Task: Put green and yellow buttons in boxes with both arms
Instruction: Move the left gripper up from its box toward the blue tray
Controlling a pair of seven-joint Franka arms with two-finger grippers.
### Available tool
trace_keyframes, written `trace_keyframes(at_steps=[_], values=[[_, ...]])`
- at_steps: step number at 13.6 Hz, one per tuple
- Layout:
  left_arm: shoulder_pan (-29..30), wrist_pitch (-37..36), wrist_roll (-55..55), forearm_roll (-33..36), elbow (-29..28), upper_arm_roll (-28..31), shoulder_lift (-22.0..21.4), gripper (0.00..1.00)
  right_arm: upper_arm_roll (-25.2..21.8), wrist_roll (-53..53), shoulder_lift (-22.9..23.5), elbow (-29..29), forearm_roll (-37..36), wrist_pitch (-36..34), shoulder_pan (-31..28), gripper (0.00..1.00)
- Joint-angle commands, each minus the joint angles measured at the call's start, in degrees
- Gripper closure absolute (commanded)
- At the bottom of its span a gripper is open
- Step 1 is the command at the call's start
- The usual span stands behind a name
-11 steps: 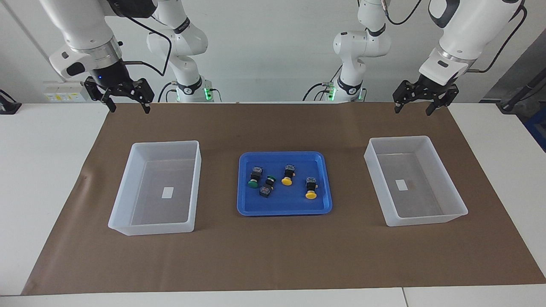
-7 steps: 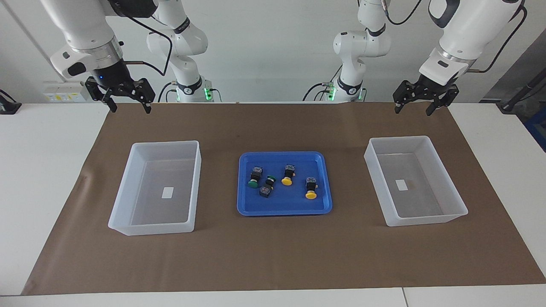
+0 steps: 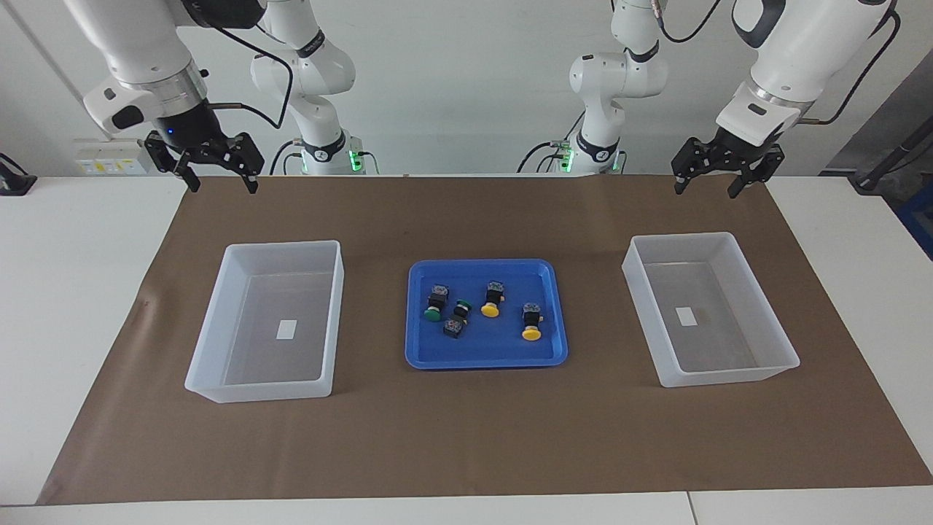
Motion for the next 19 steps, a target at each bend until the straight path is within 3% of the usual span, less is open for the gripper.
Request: trace_keyframes(at_steps=[1, 7, 10, 19], values=[[-0.32, 4.53, -0.07, -0.62, -2.17, 0.00, -1.26, 0.00, 0.01, -0.70, -0.37, 0.21, 1.35, -0.05, -0.57, 0.00], [-6.38, 14.63, -0.42, -0.71, -9.54, -0.44, -1.43, 0.00, 0.01, -0.96, -0.29, 0.21, 1.26, -0.40, -0.65, 0.00], [-10.07, 23.14, -2.61, -0.71, -16.03, -0.44, -1.08, 0.00, 0.01, -0.87, -0.37, 0.21, 1.35, -0.31, -0.57, 0.00], [-18.43, 43.20, -10.27, -0.71, -28.44, -0.44, 4.10, 0.00, 0.01, -0.79, -0.29, 0.21, 1.35, -0.04, -0.57, 0.00]])
